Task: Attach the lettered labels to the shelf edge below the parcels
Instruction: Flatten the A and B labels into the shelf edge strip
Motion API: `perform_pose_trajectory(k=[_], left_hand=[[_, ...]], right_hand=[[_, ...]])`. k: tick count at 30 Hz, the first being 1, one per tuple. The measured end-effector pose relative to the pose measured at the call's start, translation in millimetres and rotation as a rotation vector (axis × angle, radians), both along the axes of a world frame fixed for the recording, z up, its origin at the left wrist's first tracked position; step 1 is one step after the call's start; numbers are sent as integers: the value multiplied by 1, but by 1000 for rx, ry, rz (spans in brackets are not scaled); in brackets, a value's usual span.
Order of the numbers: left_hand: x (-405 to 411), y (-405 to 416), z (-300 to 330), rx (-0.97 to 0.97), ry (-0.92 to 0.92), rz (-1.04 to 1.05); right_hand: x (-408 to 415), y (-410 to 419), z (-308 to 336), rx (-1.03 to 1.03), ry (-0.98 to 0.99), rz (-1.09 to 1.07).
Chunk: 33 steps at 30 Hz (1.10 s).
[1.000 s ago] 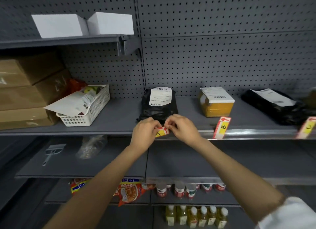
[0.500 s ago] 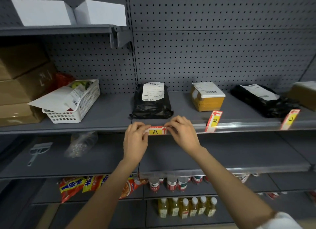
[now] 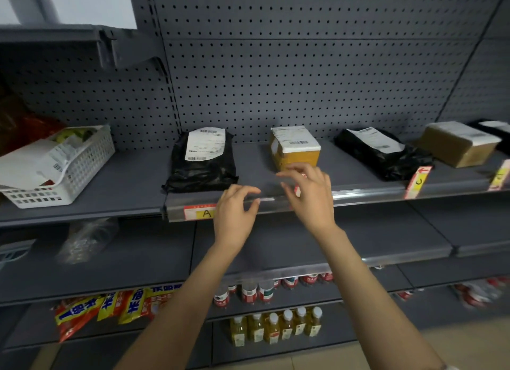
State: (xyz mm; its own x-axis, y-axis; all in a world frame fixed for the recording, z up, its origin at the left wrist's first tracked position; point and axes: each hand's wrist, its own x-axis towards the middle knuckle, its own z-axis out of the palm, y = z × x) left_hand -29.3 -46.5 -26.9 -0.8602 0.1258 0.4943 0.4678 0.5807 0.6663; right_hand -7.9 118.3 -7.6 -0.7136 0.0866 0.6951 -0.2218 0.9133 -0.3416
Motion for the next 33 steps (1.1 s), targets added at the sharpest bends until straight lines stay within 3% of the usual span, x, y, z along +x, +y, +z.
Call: perform_pose_trajectory(k=[6, 10, 19, 28, 33], left_hand=[[-2, 58, -2, -34, -34, -5], [-2, 84, -5, -58, -17, 56], [11, 110, -24, 96, -34, 193], [14, 105, -21, 31, -51, 231], [13, 100, -20, 33, -65, 240]], right_hand=[[-10, 45, -2, -9, -93, 30], [-10, 70, 0, -196, -116, 124], [-14, 96, -29, -511, -203, 232], [-17, 95, -32, -524, -201, 267], [-14, 95, -39, -422, -165, 263]])
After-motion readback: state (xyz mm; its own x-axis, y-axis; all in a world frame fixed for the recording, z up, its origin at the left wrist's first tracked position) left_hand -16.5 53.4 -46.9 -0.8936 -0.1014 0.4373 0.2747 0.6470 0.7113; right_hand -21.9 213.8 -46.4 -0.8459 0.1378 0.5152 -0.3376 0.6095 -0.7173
